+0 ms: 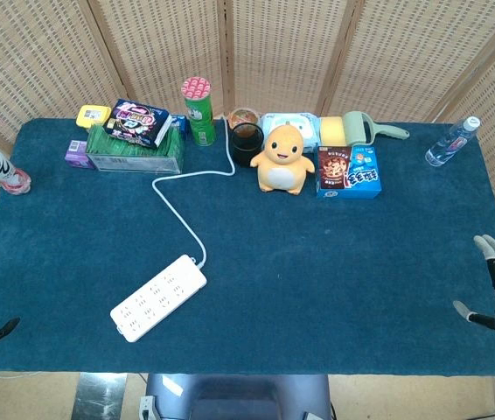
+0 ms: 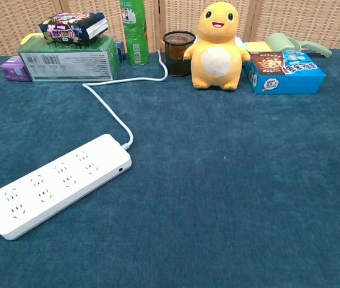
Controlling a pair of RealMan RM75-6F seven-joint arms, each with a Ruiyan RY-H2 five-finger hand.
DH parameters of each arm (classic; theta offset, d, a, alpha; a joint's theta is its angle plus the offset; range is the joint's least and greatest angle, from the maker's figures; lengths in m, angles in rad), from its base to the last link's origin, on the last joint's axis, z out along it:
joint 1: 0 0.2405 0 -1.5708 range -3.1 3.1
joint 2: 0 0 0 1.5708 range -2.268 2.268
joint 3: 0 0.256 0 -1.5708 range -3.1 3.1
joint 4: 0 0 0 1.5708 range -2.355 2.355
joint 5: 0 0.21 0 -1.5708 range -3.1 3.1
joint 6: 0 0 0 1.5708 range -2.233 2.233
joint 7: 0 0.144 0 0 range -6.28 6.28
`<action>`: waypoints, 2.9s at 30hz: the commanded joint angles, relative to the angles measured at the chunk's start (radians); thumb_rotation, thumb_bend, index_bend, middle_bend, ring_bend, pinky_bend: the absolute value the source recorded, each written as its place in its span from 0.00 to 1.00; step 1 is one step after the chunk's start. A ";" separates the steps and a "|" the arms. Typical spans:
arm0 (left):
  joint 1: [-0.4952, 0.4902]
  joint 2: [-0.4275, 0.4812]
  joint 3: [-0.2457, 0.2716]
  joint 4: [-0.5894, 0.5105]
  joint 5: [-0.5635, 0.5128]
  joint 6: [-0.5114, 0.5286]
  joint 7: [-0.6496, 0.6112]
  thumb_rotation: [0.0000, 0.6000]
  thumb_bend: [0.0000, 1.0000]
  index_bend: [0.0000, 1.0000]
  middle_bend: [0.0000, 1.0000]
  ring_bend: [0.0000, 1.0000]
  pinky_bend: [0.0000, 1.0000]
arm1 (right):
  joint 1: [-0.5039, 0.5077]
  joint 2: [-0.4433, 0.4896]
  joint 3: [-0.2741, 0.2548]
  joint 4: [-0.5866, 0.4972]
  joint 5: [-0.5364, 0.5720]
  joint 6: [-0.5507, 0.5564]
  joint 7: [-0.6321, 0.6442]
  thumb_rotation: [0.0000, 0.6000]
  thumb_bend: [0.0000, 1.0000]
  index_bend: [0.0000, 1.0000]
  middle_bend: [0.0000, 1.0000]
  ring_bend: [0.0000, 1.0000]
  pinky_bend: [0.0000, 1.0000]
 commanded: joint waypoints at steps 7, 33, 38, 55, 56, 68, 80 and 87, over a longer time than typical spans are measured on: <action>0.001 0.007 -0.008 -0.007 -0.007 -0.021 0.007 1.00 0.10 0.00 0.00 0.00 0.07 | -0.001 0.000 -0.002 -0.006 0.002 -0.003 0.002 1.00 0.00 0.08 0.09 0.07 0.00; -0.188 -0.193 -0.078 -0.157 -0.008 -0.271 0.228 1.00 0.66 0.09 1.00 1.00 1.00 | 0.009 -0.009 0.005 0.004 0.021 -0.027 0.016 1.00 0.00 0.06 0.09 0.07 0.00; -0.217 -0.264 -0.083 -0.145 -0.063 -0.316 0.298 1.00 0.66 0.17 1.00 1.00 1.00 | 0.011 -0.008 0.007 0.007 0.028 -0.033 0.025 1.00 0.00 0.06 0.09 0.07 0.00; -0.320 -0.466 -0.120 -0.075 -0.246 -0.418 0.522 1.00 0.66 0.32 1.00 1.00 1.00 | 0.019 -0.011 0.010 0.026 0.052 -0.064 0.042 1.00 0.00 0.06 0.09 0.07 0.00; -0.329 -0.474 -0.127 -0.070 -0.256 -0.423 0.531 1.00 0.66 0.32 1.00 1.00 1.00 | 0.020 -0.011 0.010 0.027 0.055 -0.065 0.043 1.00 0.00 0.06 0.09 0.07 0.00; -0.430 -0.537 -0.173 0.022 -0.354 -0.505 0.565 1.00 0.66 0.32 1.00 1.00 1.00 | 0.025 -0.012 0.014 0.039 0.073 -0.084 0.050 1.00 0.00 0.06 0.09 0.07 0.00; -0.464 -0.566 -0.154 0.077 -0.393 -0.536 0.537 1.00 0.65 0.32 1.00 1.00 1.00 | 0.027 -0.013 0.016 0.042 0.078 -0.090 0.053 1.00 0.00 0.06 0.09 0.07 0.00; -0.481 -0.579 -0.142 0.088 -0.417 -0.530 0.544 1.00 0.65 0.32 1.00 1.00 1.00 | 0.026 -0.011 0.017 0.042 0.079 -0.088 0.058 1.00 0.00 0.06 0.09 0.07 0.00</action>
